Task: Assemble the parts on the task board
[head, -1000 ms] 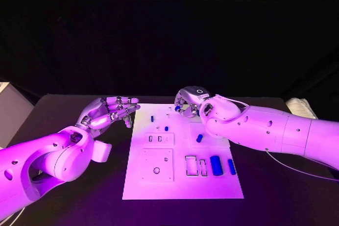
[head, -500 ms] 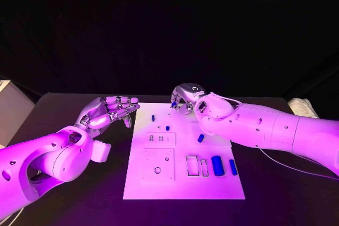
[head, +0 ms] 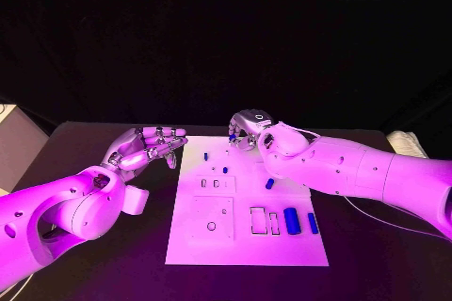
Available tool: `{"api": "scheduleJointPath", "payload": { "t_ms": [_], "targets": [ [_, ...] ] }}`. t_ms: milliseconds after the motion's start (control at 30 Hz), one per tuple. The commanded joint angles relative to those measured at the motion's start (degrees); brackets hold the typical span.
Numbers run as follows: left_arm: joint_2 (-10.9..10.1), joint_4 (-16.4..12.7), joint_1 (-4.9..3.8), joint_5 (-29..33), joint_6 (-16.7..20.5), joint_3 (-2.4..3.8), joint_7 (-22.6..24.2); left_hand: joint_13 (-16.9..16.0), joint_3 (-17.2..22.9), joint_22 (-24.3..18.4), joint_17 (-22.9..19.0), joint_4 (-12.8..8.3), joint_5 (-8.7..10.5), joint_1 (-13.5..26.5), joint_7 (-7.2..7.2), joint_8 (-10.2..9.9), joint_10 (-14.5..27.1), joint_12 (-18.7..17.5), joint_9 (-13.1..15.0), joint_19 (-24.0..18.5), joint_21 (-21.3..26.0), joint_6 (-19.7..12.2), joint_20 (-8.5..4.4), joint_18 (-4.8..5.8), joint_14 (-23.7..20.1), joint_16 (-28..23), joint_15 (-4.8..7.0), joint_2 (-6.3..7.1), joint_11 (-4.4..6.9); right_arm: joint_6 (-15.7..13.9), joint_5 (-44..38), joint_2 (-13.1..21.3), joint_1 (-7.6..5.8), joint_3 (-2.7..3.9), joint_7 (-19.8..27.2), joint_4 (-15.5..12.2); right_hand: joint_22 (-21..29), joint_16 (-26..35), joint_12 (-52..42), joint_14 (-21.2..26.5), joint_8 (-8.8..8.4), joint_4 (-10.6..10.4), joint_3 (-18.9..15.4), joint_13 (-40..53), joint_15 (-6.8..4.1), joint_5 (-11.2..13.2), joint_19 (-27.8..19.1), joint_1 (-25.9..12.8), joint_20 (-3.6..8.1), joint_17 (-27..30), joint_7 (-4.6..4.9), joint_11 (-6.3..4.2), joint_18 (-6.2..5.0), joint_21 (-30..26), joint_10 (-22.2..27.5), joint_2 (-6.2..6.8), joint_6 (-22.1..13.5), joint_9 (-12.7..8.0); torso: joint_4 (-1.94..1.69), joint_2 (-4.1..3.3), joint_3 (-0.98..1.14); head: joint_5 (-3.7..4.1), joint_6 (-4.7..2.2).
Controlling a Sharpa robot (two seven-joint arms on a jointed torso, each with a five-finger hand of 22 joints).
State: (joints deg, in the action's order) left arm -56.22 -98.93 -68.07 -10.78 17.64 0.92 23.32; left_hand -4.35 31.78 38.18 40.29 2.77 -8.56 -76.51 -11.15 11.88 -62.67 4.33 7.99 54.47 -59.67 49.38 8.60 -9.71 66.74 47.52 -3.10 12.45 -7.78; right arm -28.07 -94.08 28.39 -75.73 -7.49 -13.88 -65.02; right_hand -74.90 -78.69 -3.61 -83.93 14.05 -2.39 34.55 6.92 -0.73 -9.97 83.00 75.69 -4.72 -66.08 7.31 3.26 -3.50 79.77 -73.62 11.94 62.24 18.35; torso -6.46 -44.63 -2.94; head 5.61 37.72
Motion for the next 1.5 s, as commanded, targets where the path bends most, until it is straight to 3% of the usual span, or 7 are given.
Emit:
{"api": "scheduleJointPath", "payload": {
  "t_ms": [33, 200, 433, 1000, 1267, 1333, 1500],
  "targets": [
    [0.0, -0.2, -0.18, 0.1, -1.2, 0.05, 0.2, -0.1, 0.3, 0.0, 0.1, 0.0, -0.28, -0.2, -0.42, 0.4, 0.3, 0.2, 0.0, -0.2, -0.4, 0.1, 0.09, -0.54, -0.5, 0.2, -0.08, -0.53, -0.03, 0.3, -1.0, -0.2, 0.02, 0.01, 0.6, 0.5, -0.6, -0.2, -0.1, -2.0, 0.30, 0.1, 0.3, 0.1, -0.46, -0.2, 0.2, -0.1, -0.05, 0.1, -0.11, 0.06, 0.32, 0.1, -0.5, -0.21, 0.0, 0.1, -0.03, -0.07, -0.01, -0.12, 0.10],
    [0.0, -0.1, -0.23, 0.1, -1.2, 0.05, 0.1, -0.1, 0.3, 0.1, 0.1, 0.0, -0.25, -0.2, -0.43, 0.4, 0.3, 0.2, 0.1, -0.3, -0.4, 0.1, 0.10, -0.54, -0.5, 0.2, -0.09, -0.52, -0.04, 1.1, -1.1, -0.4, 0.03, -0.04, 0.9, 0.9, -0.6, -0.2, -0.1, -2.0, 0.29, 0.1, 0.3, 0.1, -0.45, -0.2, 0.2, -0.1, -0.05, 0.0, -0.09, 0.08, 0.33, 0.2, -0.4, -0.17, 0.0, 0.1, 0.11, -0.11, -0.07, -0.19, 0.25],
    [-0.1, -0.1, -0.29, 0.1, -1.3, 0.05, 0.1, -0.1, 0.3, 0.1, 0.1, 0.0, -0.25, -0.2, -0.43, 0.4, 0.3, 0.2, 0.1, -0.3, -0.4, 0.1, 0.10, -0.54, -0.5, 0.2, -0.09, -0.52, -0.04, 1.5, -0.9, -0.8, 0.20, -0.14, 1.2, 1.1, -0.6, -0.2, -0.1, -2.0, 0.30, 0.0, 0.3, 0.1, -0.43, -0.2, 0.2, -0.2, -0.06, 0.0, -0.06, 0.10, 0.32, 0.1, -0.4, -0.09, -0.1, 0.2, 0.12, -0.20, -0.01, -0.25, 0.37],
    [0.0, 0.1, -0.43, 0.1, -1.5, 0.05, 0.0, -0.1, 0.4, 0.2, 0.0, 0.0, -0.23, -0.2, -0.41, 0.4, 0.3, 0.2, 0.1, -0.3, -0.6, 0.1, 0.12, -0.54, -0.6, 0.4, -0.11, -0.53, -0.04, 3.0, 0.0, -1.5, 0.48, -0.30, 1.9, 1.6, -0.5, -0.2, -0.1, -2.0, 0.32, 0.0, 0.2, 0.1, -0.39, -0.2, 0.2, -0.5, -0.08, 0.2, -0.04, 0.14, 0.31, 0.1, -0.4, 0.05, -0.2, 0.4, 0.04, -0.24, -0.20, -0.36, 0.51],
    [0.1, 0.2, -0.45, 0.1, -1.5, 0.05, -0.1, -0.1, 0.4, 0.2, 0.0, 0.0, -0.23, -0.2, -0.41, 0.4, 0.3, 0.2, 0.1, -0.3, -0.6, 0.1, 0.12, -0.54, -0.6, 0.4, -0.11, -0.53, -0.04, 3.2, 0.0, -1.9, 0.53, -0.37, 2.1, 2.5, -0.2, 0.0, 0.0, -1.9, 0.27, -0.1, 0.2, 0.1, -0.34, -0.2, 0.0, -0.7, -0.12, 0.5, 0.02, 0.20, 0.23, -0.2, -0.2, 0.23, -0.5, 0.5, 0.04, -0.24, -0.15, -0.28, 0.40],
    [0.1, 0.2, -0.46, 0.1, -1.5, 0.05, -0.1, -0.1, 0.4, 0.2, 0.0, 0.0, -0.23, -0.2, -0.41, 0.4, 0.3, 0.2, 0.1, -0.3, -0.6, 0.1, 0.12, -0.54, -0.6, 0.4, -0.11, -0.53, -0.04, 3.1, 0.1, -2.1, 0.53, -0.39, 2.4, 2.9, 2.2, 0.4, 0.2, -1.5, -0.42, -0.3, 0.7, -0.3, 0.24, -0.1, -1.3, -1.3, -0.49, 1.5, 0.76, 0.89, -0.26, -2.0, 2.1, 0.81, -2.3, 0.9, 0.04, -0.25, -0.15, -0.34, 0.40],
    [0.1, 0.1, -0.46, 0.1, -1.5, 0.05, -0.2, -0.1, 0.4, 0.2, 0.0, 0.0, -0.23, -0.2, -0.41, 0.4, 0.3, 0.2, 0.1, -0.3, -0.6, 0.1, 0.12, -0.54, -0.6, 0.4, -0.11, -0.53, -0.04, 3.1, 0.2, -2.5, 0.51, -0.45, 3.0, 3.6, 7.6, 2.9, 0.2, -0.2, -0.97, -0.5, 1.4, -1.3, 1.04, 0.4, -4.2, -1.7, -1.29, 5.9, 1.54, 1.91, -1.44, -6.5, 5.8, 1.54, -3.9, 1.7, 0.01, -0.30, -0.11, -0.35, 0.29]
  ]
}}
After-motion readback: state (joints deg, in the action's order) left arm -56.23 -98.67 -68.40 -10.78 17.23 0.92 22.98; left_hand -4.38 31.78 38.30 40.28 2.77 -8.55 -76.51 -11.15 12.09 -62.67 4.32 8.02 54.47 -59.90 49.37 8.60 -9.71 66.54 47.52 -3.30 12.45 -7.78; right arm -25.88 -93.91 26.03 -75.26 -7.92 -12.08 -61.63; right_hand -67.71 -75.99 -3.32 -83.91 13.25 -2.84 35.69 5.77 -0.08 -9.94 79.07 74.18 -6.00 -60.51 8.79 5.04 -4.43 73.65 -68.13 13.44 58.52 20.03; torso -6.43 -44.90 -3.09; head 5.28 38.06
